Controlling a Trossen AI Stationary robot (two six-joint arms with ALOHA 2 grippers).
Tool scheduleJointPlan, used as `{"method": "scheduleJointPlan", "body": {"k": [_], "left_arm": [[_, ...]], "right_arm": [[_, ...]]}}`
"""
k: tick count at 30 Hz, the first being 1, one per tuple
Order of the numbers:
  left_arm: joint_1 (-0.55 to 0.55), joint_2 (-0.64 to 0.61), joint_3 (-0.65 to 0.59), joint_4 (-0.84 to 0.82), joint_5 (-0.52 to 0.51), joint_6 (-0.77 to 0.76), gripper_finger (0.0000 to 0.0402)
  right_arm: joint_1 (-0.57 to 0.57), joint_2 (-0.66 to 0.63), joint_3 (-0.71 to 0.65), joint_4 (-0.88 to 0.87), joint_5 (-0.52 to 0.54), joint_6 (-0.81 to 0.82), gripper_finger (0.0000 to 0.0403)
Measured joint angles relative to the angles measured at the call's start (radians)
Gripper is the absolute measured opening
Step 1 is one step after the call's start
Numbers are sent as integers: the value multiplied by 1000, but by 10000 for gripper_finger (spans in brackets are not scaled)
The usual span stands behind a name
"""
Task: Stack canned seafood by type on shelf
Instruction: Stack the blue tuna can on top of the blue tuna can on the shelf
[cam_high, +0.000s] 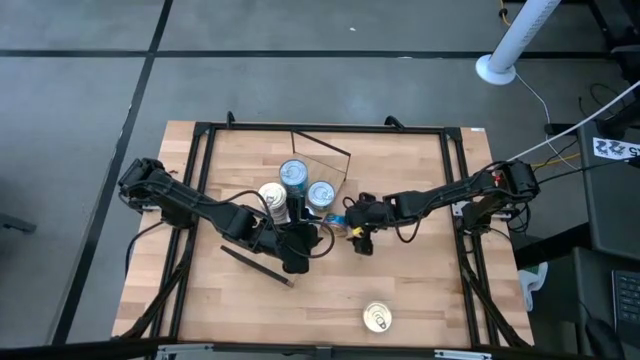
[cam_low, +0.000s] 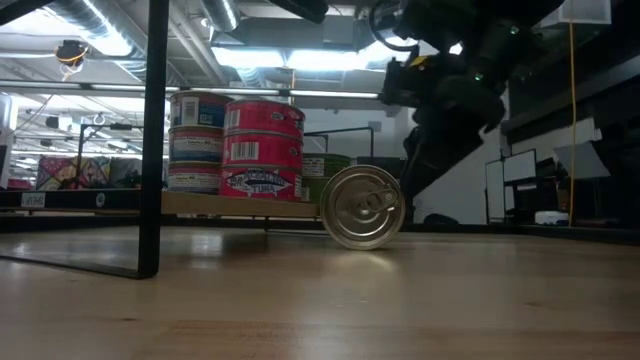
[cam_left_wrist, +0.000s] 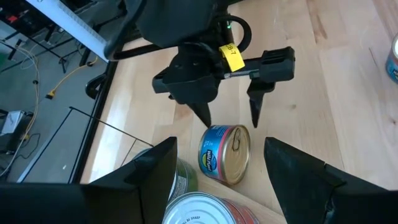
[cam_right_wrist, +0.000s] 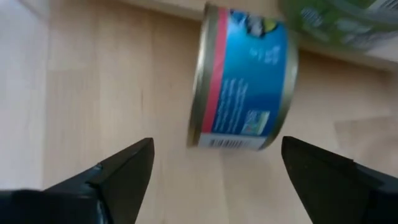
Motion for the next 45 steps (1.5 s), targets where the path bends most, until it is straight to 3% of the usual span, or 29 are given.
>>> {"method": "scheduleJointPlan", "body": {"k": [10,16,24,32,37,45], "left_arm": [[0,0,0,0,0,-1,237],[0,0,0,0,0,1,237],[0,0,0,0,0,1,237],[0,0,0,0,0,2,237],[0,0,0,-1,0,2,237],[0,0,0,-1,0,3,237]], "right_arm": [[-46,0,0,51,9,1,351],[-82,0,0,79,-62,17,351],[-85,0,0,93,-75,17,351],[-85,83,1,110,-143,34,348],[-85,95,0,110,-150,49,305],[-85,89,0,111,-151,48,186]]}}
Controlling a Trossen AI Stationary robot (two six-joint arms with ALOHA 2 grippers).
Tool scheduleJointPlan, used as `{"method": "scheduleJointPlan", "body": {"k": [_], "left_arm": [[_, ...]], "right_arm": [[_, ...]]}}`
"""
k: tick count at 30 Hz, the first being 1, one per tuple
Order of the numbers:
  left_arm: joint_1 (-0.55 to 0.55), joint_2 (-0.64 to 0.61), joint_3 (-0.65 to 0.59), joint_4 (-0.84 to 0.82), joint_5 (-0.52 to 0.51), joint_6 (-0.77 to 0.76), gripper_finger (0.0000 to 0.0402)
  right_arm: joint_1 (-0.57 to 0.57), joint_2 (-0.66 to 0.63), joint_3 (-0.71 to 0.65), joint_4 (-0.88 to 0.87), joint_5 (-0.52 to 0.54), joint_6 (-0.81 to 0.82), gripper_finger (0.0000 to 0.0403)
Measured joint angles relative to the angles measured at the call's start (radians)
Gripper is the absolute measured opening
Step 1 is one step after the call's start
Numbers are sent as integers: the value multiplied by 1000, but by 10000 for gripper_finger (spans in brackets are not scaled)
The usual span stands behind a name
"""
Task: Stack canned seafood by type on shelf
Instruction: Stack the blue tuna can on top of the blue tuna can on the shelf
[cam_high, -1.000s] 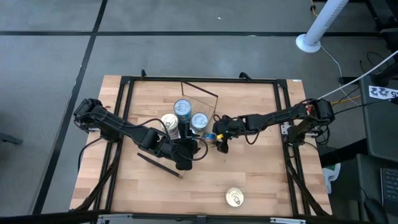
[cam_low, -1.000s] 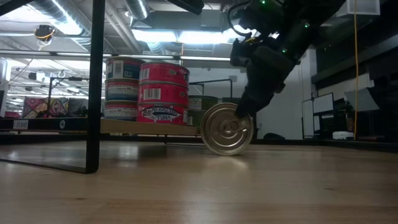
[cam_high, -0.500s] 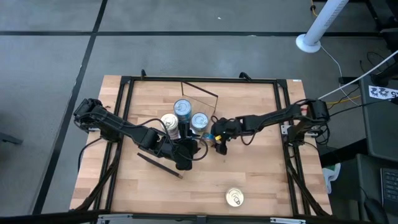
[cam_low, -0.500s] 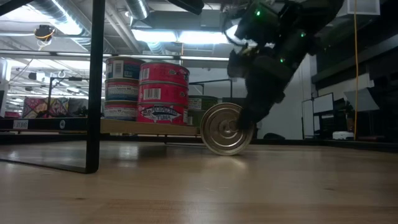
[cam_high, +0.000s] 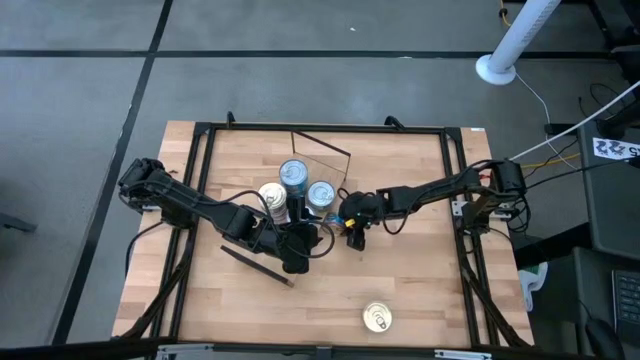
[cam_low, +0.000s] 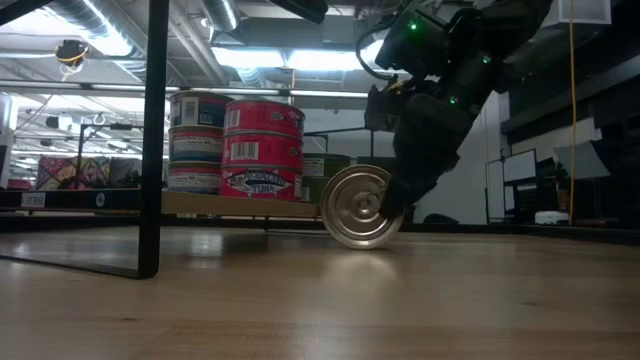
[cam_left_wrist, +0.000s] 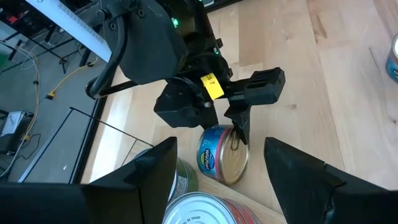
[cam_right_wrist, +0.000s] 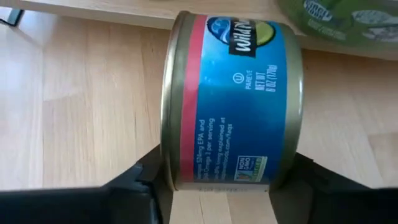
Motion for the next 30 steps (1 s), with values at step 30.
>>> {"method": "scheduleJointPlan", "body": {"k": [30], "left_arm": [[-8,0,0,211,-1,417,237]], "right_arm": [[-131,-349,0,-114,-360,422,195]]}}
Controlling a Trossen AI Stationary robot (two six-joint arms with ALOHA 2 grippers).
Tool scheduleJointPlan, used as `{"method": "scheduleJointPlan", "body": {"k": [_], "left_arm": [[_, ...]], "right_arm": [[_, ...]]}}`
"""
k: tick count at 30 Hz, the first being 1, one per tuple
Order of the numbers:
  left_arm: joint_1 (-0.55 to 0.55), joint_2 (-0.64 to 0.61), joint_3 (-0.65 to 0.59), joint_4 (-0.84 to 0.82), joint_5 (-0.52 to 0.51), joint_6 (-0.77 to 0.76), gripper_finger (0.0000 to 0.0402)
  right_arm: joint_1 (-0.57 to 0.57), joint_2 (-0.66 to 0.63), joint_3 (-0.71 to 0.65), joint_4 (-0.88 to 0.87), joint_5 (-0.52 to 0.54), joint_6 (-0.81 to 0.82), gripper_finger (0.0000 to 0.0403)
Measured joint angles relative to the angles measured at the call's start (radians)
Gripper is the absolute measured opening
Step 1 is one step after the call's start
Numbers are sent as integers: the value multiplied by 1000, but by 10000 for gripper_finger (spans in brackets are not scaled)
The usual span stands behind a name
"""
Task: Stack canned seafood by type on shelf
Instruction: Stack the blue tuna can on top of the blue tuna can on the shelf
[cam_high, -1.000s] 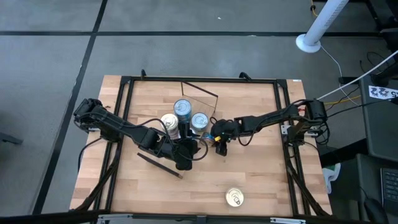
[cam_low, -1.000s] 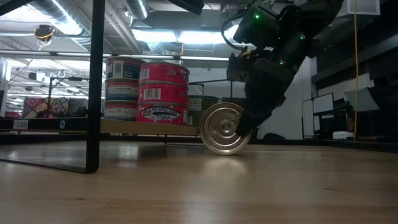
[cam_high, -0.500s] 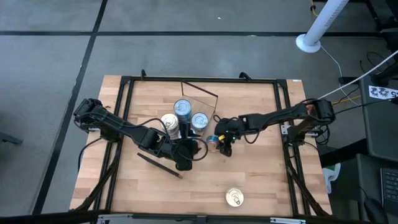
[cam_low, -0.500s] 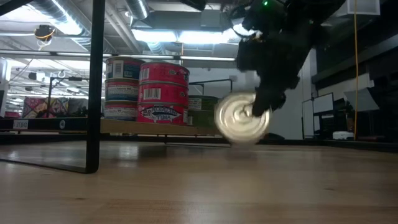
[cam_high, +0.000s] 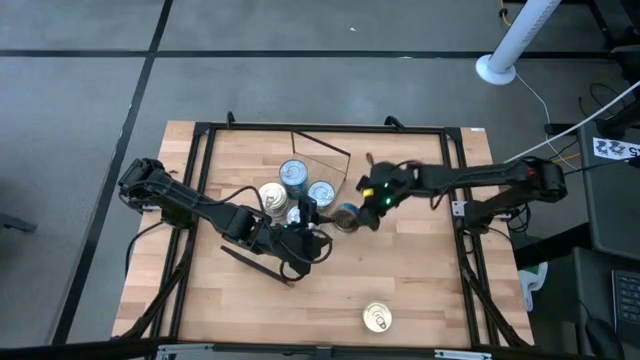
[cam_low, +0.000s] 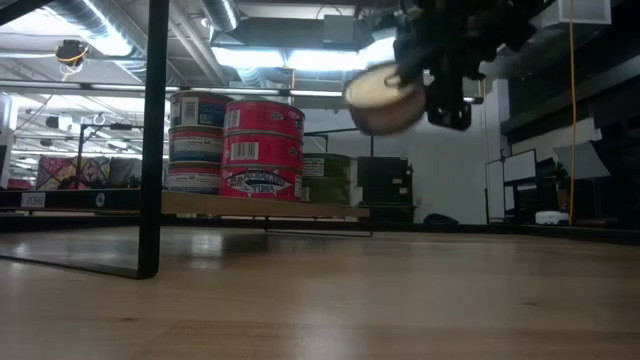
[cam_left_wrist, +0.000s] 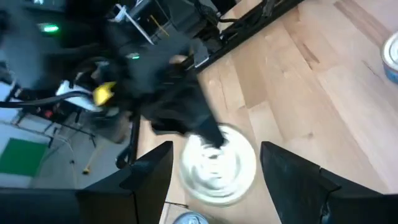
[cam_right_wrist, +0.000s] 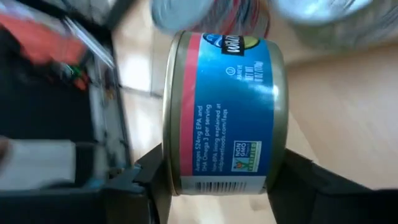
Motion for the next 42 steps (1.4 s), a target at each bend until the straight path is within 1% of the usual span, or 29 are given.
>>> {"method": "scheduleJointPlan", "body": {"k": [3,6,9,11,17,20,22,26,32,42], "left_arm": [[-9,0,0,0,0,69,237],[-21,0,0,3,-7,143,237],[-32,0,0,7,-64,214,237],[-40,0,0,6,-142,267,237],[-37,0,0,25,-445,444,237],[-29,-1,0,69,-546,519,237],[-22,-1,0,104,-564,570,237],[-8,-1,0,163,-569,666,237],[10,-1,0,236,-571,769,237],[53,-1,0,241,-570,856,237]], "right_arm": [[-62,-42,0,47,-62,64,189],[-123,-74,0,146,-123,150,191],[-176,-88,0,258,-164,234,197],[-204,-89,0,335,-180,291,197],[-251,-89,0,535,-188,424,193],[-251,-89,0,602,-188,473,195],[-249,-89,0,627,-188,497,195],[-249,-89,0,633,-189,504,193],[-249,-89,0,636,-198,552,194],[-249,-89,0,706,-207,601,194]]}}
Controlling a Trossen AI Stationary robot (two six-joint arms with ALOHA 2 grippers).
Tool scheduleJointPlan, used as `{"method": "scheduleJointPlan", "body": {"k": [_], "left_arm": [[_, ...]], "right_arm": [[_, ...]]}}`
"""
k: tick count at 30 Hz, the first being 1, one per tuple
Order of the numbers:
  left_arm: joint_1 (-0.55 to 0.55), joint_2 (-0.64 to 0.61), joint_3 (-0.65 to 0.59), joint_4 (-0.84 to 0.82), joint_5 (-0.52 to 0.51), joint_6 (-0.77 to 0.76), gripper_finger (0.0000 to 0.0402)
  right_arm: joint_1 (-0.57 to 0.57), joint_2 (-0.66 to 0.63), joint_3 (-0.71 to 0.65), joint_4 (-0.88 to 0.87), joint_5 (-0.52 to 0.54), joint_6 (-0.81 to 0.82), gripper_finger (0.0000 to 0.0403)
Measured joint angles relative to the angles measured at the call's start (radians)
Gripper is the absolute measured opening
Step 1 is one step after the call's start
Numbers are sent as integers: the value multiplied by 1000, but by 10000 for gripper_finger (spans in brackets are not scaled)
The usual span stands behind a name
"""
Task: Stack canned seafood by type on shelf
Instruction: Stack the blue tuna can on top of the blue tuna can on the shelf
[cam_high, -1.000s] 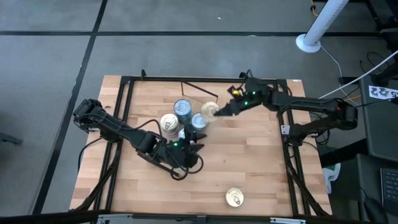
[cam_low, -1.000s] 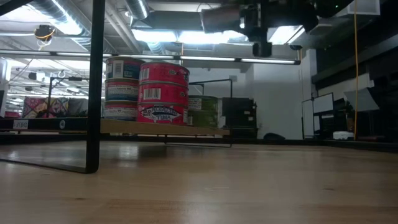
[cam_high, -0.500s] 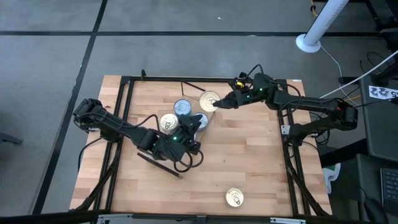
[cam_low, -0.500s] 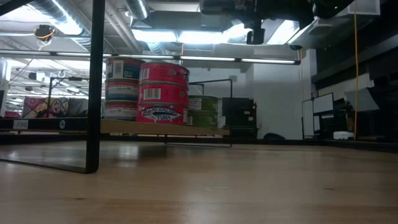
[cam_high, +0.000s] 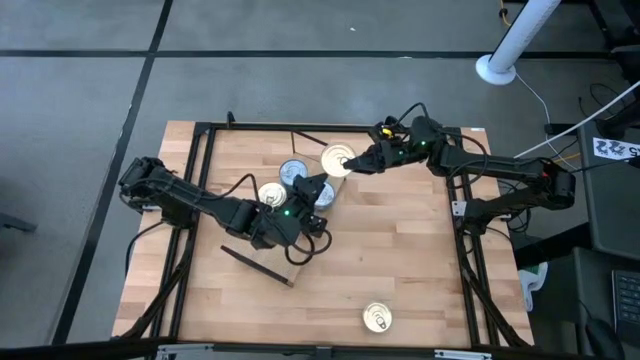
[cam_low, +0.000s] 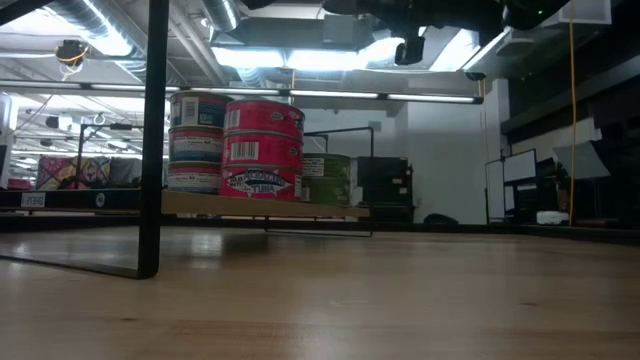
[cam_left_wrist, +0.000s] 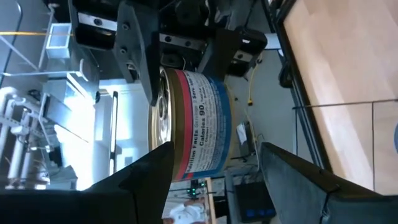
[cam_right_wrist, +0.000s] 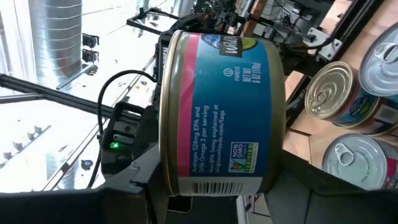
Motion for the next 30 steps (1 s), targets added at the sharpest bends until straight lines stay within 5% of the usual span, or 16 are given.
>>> {"method": "scheduleJointPlan", "body": {"k": [30], "left_arm": [[-10,0,0,83,41,115,237]], "right_arm": [[0,0,0,-3,-6,0,195]]}}
